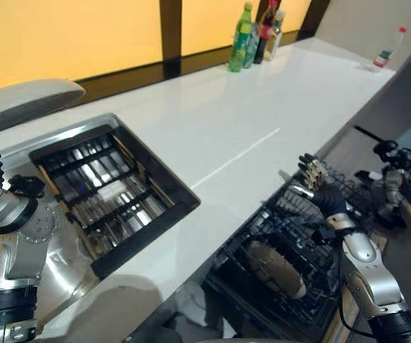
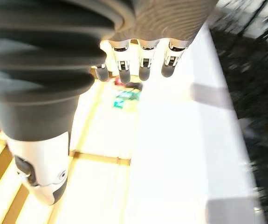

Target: Pick up plates and place into dishwasher.

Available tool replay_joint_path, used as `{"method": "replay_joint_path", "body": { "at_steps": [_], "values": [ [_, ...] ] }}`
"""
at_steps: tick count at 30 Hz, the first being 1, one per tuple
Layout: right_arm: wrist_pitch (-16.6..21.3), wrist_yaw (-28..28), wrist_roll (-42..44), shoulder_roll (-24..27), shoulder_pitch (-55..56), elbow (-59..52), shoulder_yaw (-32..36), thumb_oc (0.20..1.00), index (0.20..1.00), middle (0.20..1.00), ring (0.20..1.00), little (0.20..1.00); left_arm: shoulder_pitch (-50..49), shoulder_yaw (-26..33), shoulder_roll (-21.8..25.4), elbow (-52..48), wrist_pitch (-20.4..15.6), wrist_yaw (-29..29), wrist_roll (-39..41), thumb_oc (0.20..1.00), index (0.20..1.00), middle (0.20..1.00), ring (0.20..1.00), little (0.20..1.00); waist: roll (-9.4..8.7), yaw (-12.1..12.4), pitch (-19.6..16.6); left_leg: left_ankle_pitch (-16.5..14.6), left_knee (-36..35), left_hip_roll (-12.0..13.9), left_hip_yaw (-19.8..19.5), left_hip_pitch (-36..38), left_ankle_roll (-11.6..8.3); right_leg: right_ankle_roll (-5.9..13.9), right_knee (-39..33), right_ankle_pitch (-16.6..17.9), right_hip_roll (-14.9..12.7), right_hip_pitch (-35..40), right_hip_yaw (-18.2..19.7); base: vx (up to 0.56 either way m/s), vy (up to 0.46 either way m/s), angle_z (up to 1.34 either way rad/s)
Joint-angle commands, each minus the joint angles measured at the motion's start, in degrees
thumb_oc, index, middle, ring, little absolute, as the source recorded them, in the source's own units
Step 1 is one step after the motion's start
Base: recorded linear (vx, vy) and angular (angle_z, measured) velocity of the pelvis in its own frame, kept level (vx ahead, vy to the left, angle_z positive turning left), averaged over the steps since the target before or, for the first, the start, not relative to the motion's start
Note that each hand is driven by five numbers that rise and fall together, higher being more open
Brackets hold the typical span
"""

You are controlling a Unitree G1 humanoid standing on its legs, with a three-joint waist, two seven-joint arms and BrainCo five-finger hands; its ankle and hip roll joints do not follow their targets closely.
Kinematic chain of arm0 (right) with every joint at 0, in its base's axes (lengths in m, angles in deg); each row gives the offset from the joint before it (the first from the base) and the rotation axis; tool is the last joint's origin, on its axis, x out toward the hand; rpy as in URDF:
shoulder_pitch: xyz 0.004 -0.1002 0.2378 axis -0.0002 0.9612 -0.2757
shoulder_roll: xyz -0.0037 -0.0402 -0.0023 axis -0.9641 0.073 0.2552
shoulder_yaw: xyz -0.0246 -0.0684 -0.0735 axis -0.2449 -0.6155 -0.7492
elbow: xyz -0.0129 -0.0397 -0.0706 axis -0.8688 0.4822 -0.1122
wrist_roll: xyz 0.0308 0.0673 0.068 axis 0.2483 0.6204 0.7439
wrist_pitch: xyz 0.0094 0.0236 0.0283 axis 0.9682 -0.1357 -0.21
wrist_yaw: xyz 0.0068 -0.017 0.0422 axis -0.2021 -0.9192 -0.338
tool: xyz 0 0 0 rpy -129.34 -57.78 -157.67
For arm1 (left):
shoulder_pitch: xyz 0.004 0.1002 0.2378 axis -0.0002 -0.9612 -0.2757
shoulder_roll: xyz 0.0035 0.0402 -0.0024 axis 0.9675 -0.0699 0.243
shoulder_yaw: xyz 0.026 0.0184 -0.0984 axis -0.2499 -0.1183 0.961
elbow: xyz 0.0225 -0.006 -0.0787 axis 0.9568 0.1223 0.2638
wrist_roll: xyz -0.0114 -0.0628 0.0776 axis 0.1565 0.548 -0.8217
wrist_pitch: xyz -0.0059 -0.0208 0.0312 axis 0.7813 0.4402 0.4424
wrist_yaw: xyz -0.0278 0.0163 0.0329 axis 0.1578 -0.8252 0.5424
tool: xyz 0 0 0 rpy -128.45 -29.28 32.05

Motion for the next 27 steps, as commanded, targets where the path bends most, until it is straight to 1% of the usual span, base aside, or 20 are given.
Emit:
{"method": "replay_joint_path", "body": {
  "at_steps": [1, 5, 8, 11, 13, 16, 18, 21, 27],
  "values": [
    [5.9, 0.3, -0.6, 4.5, -4.8, -5.8, 4.0, 1.0, 1.0, 1.0, 1.0, 1.0, -0.5, 0.5, 0.5, -1.3, -2.3, 3.2, 3.5, 0.2, 0.2, 0.2, 0.2, 0.2, 1.25, 0.6, -5.5, 2.2, -2.1, -1.5, -2.1, -1.3, 1.5, 1.25, 5.6, -5.8, -1.4, 1.6, -1.4, -0.02, -0.049, 0.17],
    [7.7, 1.3, 0.4, 6.4, -10.0, -7.8, 3.4, 1.0, 1.0, 1.0, 1.0, 1.0, 0.2, -0.5, 0.6, -1.5, -2.1, 5.8, 5.6, 0.2, 0.2, 0.2, 0.2, 0.2, 1.55, 1.0, -6.4, 2.3, -2.1, -1.4, -2.0, -0.7, 1.14, 0.95, 5.5, -6.0, -1.1, 2.4, -2.0, -0.03, -0.053, 0.17],
    [8.0, 3.9, 0.7, 6.8, -13.4, -9.0, 1.1, 1.0, 1.0, 1.0, 1.0, 1.0, 1.1, -1.5, 0.2, -1.6, -2.4, 7.6, 7.2, 0.2, 0.2, 0.2, 0.2, 0.2, 1.72, 1.3, -6.8, 2.5, -2.1, -1.4, -1.9, -0.4, 0.96, 0.79, 5.4, -6.0, -1.0, 2.9, -2.2, -0.04, -0.037, 0.05],
    [6.3, 6.3, -0.8, 6.2, -16.9, -10.0, -2.7, 1.0, 1.0, 1.0, 1.0, 1.0, 2.7, -3.4, -0.5, -2.2, -2.8, 10.4, 8.9, 0.2, 0.2, 0.2, 0.2, 0.2, 1.85, 1.6, -7.2, 2.7, -2.1, -1.4, -2.0, -0.1, 0.91, 0.54, 5.4, -6.0, -0.9, 3.2, -2.3, -0.03, -0.039, 0.01],
    [4.6, 7.0, -1.5, 5.7, -19.5, -10.5, -5.8, 1.0, 1.0, 1.0, 1.0, 1.0, 4.2, -5.5, -1.5, -3.0, -3.8, 13.4, 10.3, 0.2, 0.2, 0.2, 0.2, 0.2, 1.86, 1.8, -7.4, 2.7, -2.1, -1.4, -2.2, 0.2, 0.89, 0.33, 5.2, -6.0, -0.7, 3.5, -2.3, -0.02, -0.046, 0.06],
    [2.4, 7.8, -1.5, 4.7, -22.9, -10.9, -9.6, 1.0, 1.0, 1.0, 1.0, 1.0, 6.3, -9.5, -3.2, -4.9, -4.8, 17.9, 11.5, 0.2, 0.2, 0.2, 0.2, 0.2, 1.92, 2.1, -7.2, 2.8, -2.1, -1.3, -2.3, 0.6, 0.77, 0.14, 5.0, -6.0, -0.4, 4.1, -2.5, -0.03, -0.047, 0.08],
    [0.9, 8.2, -1.6, 3.9, -24.8, -10.8, -11.8, 1.0, 1.0, 1.0, 1.0, 1.0, 8.0, -12.6, -4.1, -5.8, -4.6, 20.0, 11.4, 0.2, 0.2, 0.2, 0.2, 0.2, 1.99, 2.2, -7.0, 2.8, -2.1, -1.1, -2.3, 0.8, 0.7, 0.07, 4.9, -6.0, -0.3, 4.5, -2.7, -0.03, -0.039, 0.13],
    [-0.5, 8.9, -1.4, 2.7, -27.2, -10.2, -14.4, 1.0, 1.0, 1.0, 1.0, 1.0, 10.0, -16.5, -5.5, -6.4, -4.3, 22.1, 11.4, 0.2, 0.2, 0.2, 0.2, 0.2, 1.99, 2.2, -6.7, 2.9, -2.1, -1.1, -2.3, 1.1, 0.65, 0.07, 4.8, -5.9, -0.3, 4.8, -2.9, -0.03, -0.034, 0.1],
    [-2.7, 10.8, -1.0, -0.2, -31.1, -10.2, -19.4, 1.0, 1.0, 1.0, 1.0, 1.0, 13.1, -22.7, -8.2, -6.9, -4.8, 25.0, 12.4, 0.2, 0.2, 0.2, 0.2, 0.2, 2.0, 2.3, -6.0, 3.1, -2.1, -1.0, -2.3, 1.5, 0.71, 0.08, 4.8, -5.8, -0.2, 5.3, -3.2, -0.01, -0.01, 0.01]
  ]
}}
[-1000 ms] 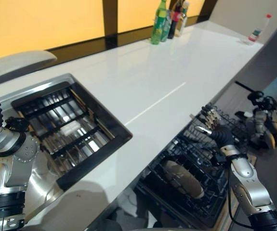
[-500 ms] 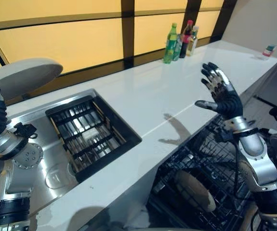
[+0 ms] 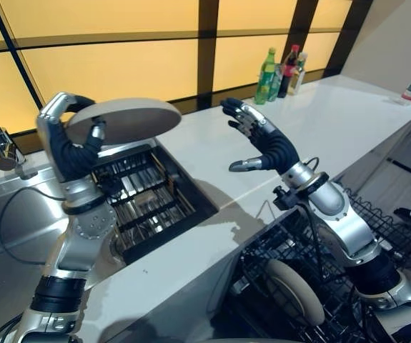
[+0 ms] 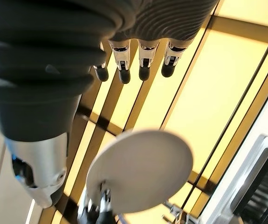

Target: Pick up plates and place into dishwasher.

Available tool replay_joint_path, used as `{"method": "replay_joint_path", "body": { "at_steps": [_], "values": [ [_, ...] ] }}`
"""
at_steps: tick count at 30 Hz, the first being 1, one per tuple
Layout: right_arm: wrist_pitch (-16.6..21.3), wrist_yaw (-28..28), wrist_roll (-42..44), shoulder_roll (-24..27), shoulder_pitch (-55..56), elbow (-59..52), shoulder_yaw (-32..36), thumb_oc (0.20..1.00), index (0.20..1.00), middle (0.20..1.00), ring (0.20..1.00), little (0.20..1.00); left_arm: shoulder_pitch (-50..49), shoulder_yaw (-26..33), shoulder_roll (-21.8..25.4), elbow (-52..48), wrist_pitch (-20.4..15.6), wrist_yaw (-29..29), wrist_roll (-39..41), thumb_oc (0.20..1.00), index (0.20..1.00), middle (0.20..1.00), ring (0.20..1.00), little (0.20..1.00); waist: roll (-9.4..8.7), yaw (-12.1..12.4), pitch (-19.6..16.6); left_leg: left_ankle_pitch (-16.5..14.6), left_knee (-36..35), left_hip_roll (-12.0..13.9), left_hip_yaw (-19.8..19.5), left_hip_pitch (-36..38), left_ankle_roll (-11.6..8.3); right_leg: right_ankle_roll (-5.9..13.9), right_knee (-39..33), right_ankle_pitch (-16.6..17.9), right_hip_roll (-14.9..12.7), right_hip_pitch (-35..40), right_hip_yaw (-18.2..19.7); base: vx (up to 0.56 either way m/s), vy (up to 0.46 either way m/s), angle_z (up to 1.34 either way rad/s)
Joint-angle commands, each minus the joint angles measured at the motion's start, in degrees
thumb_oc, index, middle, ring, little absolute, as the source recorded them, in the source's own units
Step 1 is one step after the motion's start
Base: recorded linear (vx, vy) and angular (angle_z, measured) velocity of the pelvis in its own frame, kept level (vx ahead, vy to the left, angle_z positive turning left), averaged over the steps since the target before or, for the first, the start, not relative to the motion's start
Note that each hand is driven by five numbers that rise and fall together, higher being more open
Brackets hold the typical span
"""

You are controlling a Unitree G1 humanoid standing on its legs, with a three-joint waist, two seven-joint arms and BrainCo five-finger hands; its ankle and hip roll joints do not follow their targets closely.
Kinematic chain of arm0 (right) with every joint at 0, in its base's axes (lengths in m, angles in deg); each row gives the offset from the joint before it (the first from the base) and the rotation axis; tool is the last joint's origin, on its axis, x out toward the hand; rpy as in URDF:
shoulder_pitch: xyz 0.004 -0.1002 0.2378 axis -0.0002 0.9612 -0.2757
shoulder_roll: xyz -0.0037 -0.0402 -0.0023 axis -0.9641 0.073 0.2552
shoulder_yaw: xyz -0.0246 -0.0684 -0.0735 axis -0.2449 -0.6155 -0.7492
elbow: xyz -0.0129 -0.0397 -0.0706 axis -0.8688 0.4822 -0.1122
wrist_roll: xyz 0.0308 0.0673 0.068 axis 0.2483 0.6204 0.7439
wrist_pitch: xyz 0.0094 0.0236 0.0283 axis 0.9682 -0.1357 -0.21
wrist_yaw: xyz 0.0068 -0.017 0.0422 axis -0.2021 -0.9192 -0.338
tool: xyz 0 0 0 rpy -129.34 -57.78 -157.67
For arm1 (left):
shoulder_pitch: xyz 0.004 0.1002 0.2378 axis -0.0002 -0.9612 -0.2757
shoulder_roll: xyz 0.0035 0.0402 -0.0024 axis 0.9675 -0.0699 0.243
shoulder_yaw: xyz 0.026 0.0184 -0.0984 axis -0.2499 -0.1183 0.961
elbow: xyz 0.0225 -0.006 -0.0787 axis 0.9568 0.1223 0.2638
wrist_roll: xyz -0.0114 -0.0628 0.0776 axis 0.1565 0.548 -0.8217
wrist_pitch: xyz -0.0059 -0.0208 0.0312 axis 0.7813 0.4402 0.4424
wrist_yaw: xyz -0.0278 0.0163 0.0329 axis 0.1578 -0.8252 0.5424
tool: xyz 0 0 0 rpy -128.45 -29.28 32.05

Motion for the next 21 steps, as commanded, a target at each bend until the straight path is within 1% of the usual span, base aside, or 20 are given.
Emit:
{"method": "replay_joint_path", "body": {
  "at_steps": [1, 5, 9, 17, 21],
  "values": [
    [0.4, 0.4, 0.2, -1.7, -6.3, -3.0, -2.7, 1.0, 1.0, 1.0, 1.0, 1.0, 5.9, -3.2, -0.8, -0.8, -2.5, 1.8, 1.8, 0.2, 0.2, 0.2, 0.2, 0.2, -0.32, 0.5, -2.5, 2.2, -1.9, -0.5, 1.1, -0.4, 1.06, -0.42, 4.8, -4.3, -0.3, 0.8, -0.8, 0.0, 0.0, 0.0],
    [-0.2, -0.6, -0.8, -3.4, -8.7, -2.6, -4.7, 1.0, 1.0, 1.0, 1.0, 1.0, 7.2, -6.7, -2.3, -1.6, -3.7, 4.4, 1.5, 0.2, 0.2, 0.2, 0.2, 0.2, -0.42, 1.0, -2.1, 2.3, -1.9, -0.6, 0.8, -0.3, 1.12, -0.47, 4.7, -4.2, -0.2, 1.2, -1.1, 0.0, -0.006, 0.02],
    [-0.9, -1.6, -0.6, -3.9, -10.0, -2.3, -5.3, 1.0, 1.0, 1.0, 1.0, 1.0, 8.0, -8.7, -2.3, -2.9, -3.2, 5.8, 0.9, 0.2, 0.2, 0.2, 0.2, 0.2, -0.37, 1.1, -1.8, 2.3, -1.9, -0.7, 0.8, -0.2, 1.16, -0.31, 4.6, -4.0, -0.4, 1.3, -1.4, -0.01, 0.0, 0.07],
    [-0.6, -2.7, 0.1, -4.5, -10.3, -2.5, -5.0, 1.0, 1.0, 1.0, 1.0, 1.0, 7.7, -9.3, -2.1, -3.6, -3.6, 6.9, 2.1, 0.2, 0.2, 0.2, 0.2, 0.2, -0.27, 1.6, -1.9, 2.2, -1.9, -1.0, 0.6, -0.5, 1.43, 0.08, 4.5, -3.7, -0.9, 1.1, -1.9, 0.0, 0.002, 0.02],
    [-0.1, -3.2, -2.3, -4.9, -9.9, -2.1, -5.7, 1.0, 1.0, 1.0, 1.0, 1.0, 7.6, -9.8, -2.5, -3.9, -4.1, 7.2, 1.4, 0.2, 0.2, 0.2, 0.2, 0.2, -0.26, 1.9, -1.9, 2.2, -1.9, -1.3, 0.4, -0.5, 1.64, 0.17, 4.6, -3.6, -1.1, 1.1, -2.3, 0.0, 0.0, 0.0]
  ]
}}
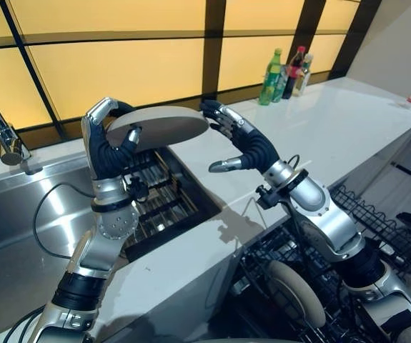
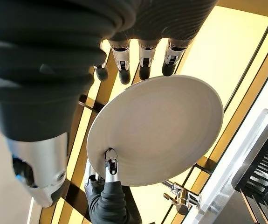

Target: Pick up plates and place into dishwasher.

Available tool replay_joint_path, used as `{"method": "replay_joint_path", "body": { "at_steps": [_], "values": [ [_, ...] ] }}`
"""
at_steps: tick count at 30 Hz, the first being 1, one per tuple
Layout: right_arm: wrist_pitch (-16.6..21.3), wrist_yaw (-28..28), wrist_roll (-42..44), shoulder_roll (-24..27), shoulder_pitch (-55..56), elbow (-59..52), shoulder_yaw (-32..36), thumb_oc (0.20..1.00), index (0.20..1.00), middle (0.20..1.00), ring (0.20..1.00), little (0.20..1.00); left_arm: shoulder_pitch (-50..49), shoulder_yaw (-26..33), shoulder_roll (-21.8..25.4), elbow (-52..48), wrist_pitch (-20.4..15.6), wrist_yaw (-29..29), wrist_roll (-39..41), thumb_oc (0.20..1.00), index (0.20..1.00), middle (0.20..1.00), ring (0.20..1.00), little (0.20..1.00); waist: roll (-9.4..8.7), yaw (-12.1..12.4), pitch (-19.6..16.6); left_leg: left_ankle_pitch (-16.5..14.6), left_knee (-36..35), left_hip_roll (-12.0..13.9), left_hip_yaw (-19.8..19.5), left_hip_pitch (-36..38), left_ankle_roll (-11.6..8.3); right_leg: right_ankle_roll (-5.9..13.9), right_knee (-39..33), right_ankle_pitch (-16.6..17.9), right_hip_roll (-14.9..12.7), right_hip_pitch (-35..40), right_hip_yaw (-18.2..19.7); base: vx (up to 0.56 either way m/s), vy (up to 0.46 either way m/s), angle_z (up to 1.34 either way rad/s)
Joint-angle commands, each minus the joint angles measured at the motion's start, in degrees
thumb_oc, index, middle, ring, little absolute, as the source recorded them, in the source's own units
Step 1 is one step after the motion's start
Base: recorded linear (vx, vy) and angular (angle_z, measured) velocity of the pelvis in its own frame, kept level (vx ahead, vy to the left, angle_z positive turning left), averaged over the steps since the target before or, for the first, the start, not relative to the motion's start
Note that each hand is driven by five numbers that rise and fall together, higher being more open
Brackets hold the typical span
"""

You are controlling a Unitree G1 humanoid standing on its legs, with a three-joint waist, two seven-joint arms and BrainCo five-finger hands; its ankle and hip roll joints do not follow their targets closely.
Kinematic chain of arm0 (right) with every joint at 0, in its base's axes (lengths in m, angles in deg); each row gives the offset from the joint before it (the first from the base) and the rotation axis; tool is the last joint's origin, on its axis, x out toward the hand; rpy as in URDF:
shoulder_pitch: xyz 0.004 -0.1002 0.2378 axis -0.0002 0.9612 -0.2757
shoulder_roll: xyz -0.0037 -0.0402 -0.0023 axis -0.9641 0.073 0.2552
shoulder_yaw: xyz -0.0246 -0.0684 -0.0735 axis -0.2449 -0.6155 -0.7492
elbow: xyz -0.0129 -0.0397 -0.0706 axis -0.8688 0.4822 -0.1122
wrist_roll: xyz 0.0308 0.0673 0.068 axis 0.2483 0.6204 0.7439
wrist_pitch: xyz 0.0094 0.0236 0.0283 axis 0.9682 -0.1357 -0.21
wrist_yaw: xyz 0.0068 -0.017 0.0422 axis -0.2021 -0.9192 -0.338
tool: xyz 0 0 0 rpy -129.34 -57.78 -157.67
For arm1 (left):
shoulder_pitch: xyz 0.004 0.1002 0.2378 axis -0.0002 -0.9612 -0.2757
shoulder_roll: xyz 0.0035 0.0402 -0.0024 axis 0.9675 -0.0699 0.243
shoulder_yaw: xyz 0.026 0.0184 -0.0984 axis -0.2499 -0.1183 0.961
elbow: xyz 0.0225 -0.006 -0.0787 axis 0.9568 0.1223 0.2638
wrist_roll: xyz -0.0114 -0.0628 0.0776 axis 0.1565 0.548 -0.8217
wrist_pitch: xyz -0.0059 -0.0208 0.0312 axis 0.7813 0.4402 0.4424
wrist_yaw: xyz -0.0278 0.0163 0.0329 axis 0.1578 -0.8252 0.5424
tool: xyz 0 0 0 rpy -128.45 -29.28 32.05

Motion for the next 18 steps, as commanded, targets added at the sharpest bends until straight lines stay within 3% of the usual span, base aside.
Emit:
{"method": "replay_joint_path", "body": {
  "at_steps": [1, 6, 12, 18],
  "values": [
    [3.2, -1.2, -3.1, -1.8, -6.5, -2.6, -2.6, 1.0, 1.0, 1.0, 1.0, 1.0, 6.7, -5.4, 0.1, -2.5, -4.1, 2.1, -1.1, 0.2, 0.2, 0.2, 0.2, 0.2, 0.59, 1.7, -2.7, 2.2, -1.7, -0.9, 1.6, -0.5, 1.64, 0.03, 4.6, -3.2, -1.0, 0.6, -1.2, 0.0, 0.0, 0.0],
    [2.2, -12.0, -17.5, 0.7, -6.3, -1.6, 1.0, 1.0, 1.0, 1.0, 1.0, 1.0, 5.9, -4.5, 1.5, -2.8, -3.2, 2.1, -0.7, 0.2, 0.2, 0.2, 0.2, 0.2, 0.89, 1.6, -2.7, 2.1, -1.7, -1.3, 1.3, -0.5, 1.8, 0.27, 5.0, -3.3, -1.1, 0.5, -1.3, 0.01, 0.012, 0.05],
    [3.6, -15.0, -22.1, 5.2, -2.1, -5.2, 5.5, 1.0, 1.0, 1.0, 1.0, 1.0, 3.9, -1.9, 3.4, -2.9, -2.8, -0.1, -1.0, 0.2, 0.2, 0.2, 0.2, 0.2, 1.35, -0.1, -2.5, 1.9, -1.7, -1.0, 2.8, -0.9, 1.92, 0.55, 5.1, -3.3, -1.2, -0.4, -0.1, 0.0, 0.003, 0.02],
    [4.1, -12.9, -20.4, 6.1, -1.1, -6.0, 5.4, 1.0, 1.0, 1.0, 1.0, 1.0, 3.6, -0.9, 3.7, -3.0, -3.0, 0.1, -1.0, 0.2, 0.2, 0.2, 0.2, 0.2, 1.49, -0.3, -2.5, 1.9, -1.7, -0.8, 3.3, -1.0, 1.78, 0.53, 4.9, -3.2, -1.2, -0.4, 0.1, 0.0, 0.004, -0.05]
  ]
}}
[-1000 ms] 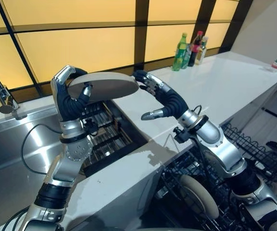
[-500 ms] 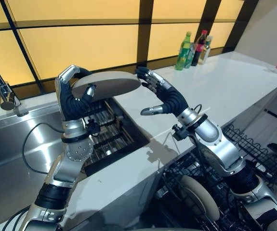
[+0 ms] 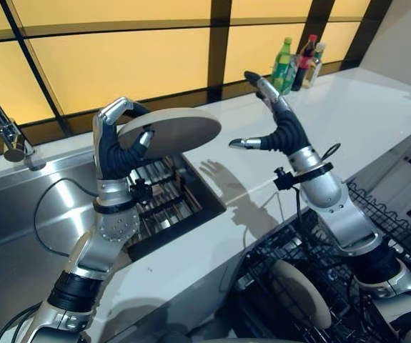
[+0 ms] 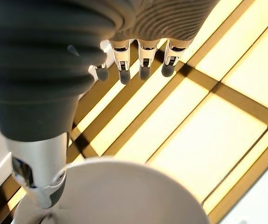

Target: Pick up plates and place into dishwasher.

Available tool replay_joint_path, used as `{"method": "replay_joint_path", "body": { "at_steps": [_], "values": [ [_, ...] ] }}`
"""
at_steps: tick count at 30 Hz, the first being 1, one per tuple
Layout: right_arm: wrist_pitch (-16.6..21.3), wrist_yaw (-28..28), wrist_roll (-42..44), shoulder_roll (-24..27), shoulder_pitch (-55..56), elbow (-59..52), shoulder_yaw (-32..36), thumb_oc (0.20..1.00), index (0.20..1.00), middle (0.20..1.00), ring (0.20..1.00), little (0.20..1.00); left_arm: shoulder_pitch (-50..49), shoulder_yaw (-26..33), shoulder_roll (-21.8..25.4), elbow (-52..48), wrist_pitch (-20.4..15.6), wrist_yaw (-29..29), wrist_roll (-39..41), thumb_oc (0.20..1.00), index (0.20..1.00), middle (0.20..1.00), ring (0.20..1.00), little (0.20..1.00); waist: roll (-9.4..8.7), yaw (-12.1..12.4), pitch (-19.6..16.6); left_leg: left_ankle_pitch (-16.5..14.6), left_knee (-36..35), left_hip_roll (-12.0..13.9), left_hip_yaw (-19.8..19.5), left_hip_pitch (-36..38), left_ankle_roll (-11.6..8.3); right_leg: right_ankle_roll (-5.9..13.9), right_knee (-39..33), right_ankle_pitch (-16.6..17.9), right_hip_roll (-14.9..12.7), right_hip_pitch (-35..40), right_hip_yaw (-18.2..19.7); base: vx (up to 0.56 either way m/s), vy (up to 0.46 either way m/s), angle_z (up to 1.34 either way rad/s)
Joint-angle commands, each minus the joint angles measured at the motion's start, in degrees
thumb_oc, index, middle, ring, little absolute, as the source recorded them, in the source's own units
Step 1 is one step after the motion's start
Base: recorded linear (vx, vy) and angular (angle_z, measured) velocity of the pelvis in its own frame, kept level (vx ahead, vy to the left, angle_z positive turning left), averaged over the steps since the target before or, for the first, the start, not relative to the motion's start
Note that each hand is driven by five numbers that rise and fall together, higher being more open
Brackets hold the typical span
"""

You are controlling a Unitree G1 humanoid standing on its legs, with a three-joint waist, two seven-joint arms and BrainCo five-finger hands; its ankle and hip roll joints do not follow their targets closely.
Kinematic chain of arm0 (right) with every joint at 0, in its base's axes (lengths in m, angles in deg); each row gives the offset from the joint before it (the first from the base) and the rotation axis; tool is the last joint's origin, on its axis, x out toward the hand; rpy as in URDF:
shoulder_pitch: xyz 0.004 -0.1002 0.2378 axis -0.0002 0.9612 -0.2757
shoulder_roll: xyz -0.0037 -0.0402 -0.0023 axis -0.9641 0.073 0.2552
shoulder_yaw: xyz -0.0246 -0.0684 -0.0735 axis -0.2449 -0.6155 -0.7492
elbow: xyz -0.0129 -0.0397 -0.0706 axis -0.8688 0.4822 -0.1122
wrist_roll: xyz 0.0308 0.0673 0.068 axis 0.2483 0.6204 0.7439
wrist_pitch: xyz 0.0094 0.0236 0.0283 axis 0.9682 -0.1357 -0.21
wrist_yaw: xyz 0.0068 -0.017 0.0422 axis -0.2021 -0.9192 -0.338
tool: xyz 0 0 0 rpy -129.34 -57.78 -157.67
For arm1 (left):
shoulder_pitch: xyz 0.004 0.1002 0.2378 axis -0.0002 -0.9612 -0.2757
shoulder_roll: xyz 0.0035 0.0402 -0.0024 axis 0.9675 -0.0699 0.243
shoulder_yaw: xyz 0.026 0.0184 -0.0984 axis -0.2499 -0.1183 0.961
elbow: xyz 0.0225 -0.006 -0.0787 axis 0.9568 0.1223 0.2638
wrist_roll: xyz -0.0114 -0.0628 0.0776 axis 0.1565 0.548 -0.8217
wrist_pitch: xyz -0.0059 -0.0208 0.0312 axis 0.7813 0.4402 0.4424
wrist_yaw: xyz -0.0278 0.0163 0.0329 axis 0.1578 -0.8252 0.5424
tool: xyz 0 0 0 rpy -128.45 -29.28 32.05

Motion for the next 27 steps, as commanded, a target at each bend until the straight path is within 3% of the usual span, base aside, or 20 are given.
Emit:
{"method": "replay_joint_path", "body": {
  "at_steps": [1, 12, 18, 27],
  "values": [
    [3.3, 0.2, 0.4, 2.2, -1.0, -5.2, -0.3, 1.0, 1.0, 1.0, 1.0, 1.0, 3.7, 1.0, 1.2, 0.0, -1.9, -1.2, -0.7, 0.2, 0.2, 0.2, 0.2, 0.2, 0.68, -0.9, -3.8, 1.8, -1.5, -0.3, 3.2, -1.0, 1.47, 0.35, 4.8, -3.1, -0.7, 0.0, 0.0, 0.0, 0.0, 0.0],
    [0.2, 7.7, 9.4, -0.5, -6.2, -2.9, -7.8, 1.0, 1.0, 1.0, 1.0, 1.0, 6.2, -1.5, -0.3, 0.5, -2.3, 0.6, 0.0, 0.2, 0.2, 0.2, 0.2, 0.2, -0.01, 0.9, -3.6, 2.2, -1.5, -0.8, 1.2, -1.1, 1.31, -0.01, 4.8, -3.2, -0.6, 0.6, -1.2, 0.01, -0.002, 0.03],
    [-0.8, 8.7, 8.1, -4.1, -10.7, -1.7, -11.7, 1.0, 1.0, 1.0, 1.0, 1.0, 9.1, -5.8, -1.7, -0.1, -7.9, 8.1, 2.0, 0.2, 0.2, 0.2, 0.2, 0.2, -0.17, 1.8, -3.6, 2.4, -1.5, -1.0, 0.4, -1.1, 1.35, -0.27, 4.7, -3.2, -0.5, 1.0, -1.7, 0.02, 0.011, 0.05],
    [-1.3, 8.7, 8.4, -5.0, -12.9, -1.8, -12.3, 1.0, 1.0, 1.0, 1.0, 1.0, 10.9, -11.0, -1.5, -1.8, -12.0, 17.9, 7.6, 0.2, 0.2, 0.2, 0.2, 0.2, 0.11, 2.2, -3.8, 2.3, -1.5, -1.3, 0.0, -1.2, 1.66, -0.25, 4.8, -3.3, -0.6, 0.9, -1.8, 0.0, 0.01, 0.03]
  ]
}}
